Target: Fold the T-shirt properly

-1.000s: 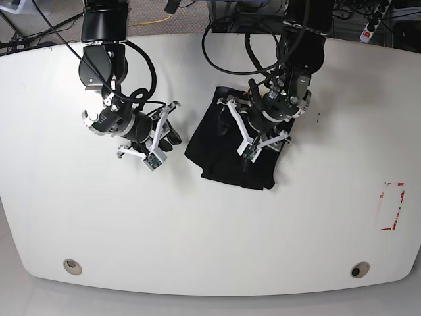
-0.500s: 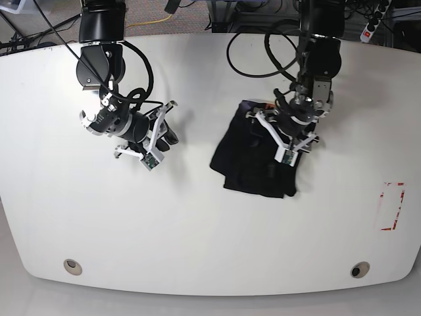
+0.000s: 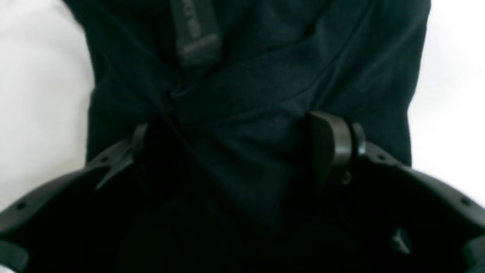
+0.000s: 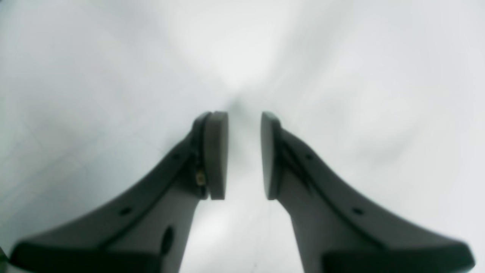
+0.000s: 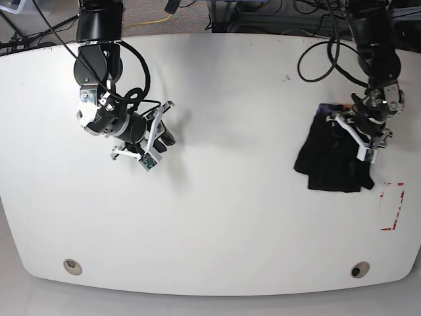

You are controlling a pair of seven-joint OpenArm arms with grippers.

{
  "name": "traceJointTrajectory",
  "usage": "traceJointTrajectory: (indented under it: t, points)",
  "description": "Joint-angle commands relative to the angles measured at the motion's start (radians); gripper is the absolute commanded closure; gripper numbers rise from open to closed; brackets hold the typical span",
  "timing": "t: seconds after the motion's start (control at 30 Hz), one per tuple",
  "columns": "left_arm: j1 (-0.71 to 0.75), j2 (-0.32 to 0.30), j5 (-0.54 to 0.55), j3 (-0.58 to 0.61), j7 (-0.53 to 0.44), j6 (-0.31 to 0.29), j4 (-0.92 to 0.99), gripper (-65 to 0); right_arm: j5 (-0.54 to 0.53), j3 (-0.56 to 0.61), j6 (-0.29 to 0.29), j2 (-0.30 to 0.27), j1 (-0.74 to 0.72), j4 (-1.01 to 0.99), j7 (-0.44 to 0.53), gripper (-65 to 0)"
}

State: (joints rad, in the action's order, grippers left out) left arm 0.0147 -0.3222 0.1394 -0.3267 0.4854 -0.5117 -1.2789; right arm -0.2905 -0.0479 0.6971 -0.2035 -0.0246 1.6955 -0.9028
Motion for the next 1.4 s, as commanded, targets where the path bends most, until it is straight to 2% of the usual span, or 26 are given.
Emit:
traceJointTrajectory:
  t: [0.0,0.2,0.43,0.8,0.9,1.0,1.13,1.2,1.27,1.37]
  points:
    - [-0.02,-0.081,-0.074,-0.053,0.078,-0.038,0.075,-46.0,-0.019,0.0,0.001,-0.015,-0.015,0.059,0.018,-13.5]
    - [-0.04,-0.22,-0.074,-0.182,0.026,-0.183,0.224,-45.8,-0.014,0.001,0.001,-0.015,-0.011,0.114,0.018,-13.3]
    - [-0.038,-0.346,-0.074,-0.233,-0.011,-0.186,0.261,-45.8,-0.017,0.003,0.001,-0.015,0.015,0.13,0.018,-13.3]
    - [-0.043,-0.401,-0.074,-0.271,-0.007,-0.186,0.216,-45.8,-0.013,0.003,0.001,-0.009,0.038,0.13,0.021,-13.2]
    - [-0.029,-0.387,-0.074,-0.265,-0.006,-0.186,0.109,-45.8,-0.011,-0.005,0.001,-0.014,0.038,0.127,0.026,-13.2]
    - [0.009,-0.312,-0.079,-0.252,-0.009,-0.186,-0.018,-45.8,-0.009,-0.007,0.001,-0.017,0.033,0.127,0.043,-13.2]
    - [0.035,-0.196,-0.08,-0.231,-0.014,-0.186,-0.186,-46.1,0.069,-0.007,0.001,-0.015,0.039,0.125,0.15,-13.2]
    - [0.035,-0.131,-0.08,-0.176,-0.017,-0.135,-0.249,-46.1,0.164,-0.007,-0.009,-0.006,0.042,0.12,0.216,-13.2]
    - [0.035,-0.093,-0.08,-0.144,-0.044,-0.074,-0.285,-46.1,0.231,-0.007,-0.03,0.014,0.056,0.102,0.284,-13.2]
    - [0.044,-0.025,-0.08,-0.091,-0.155,0.009,-0.299,-46.3,0.333,-0.028,-0.064,0.043,0.074,0.071,0.429,-13.2]
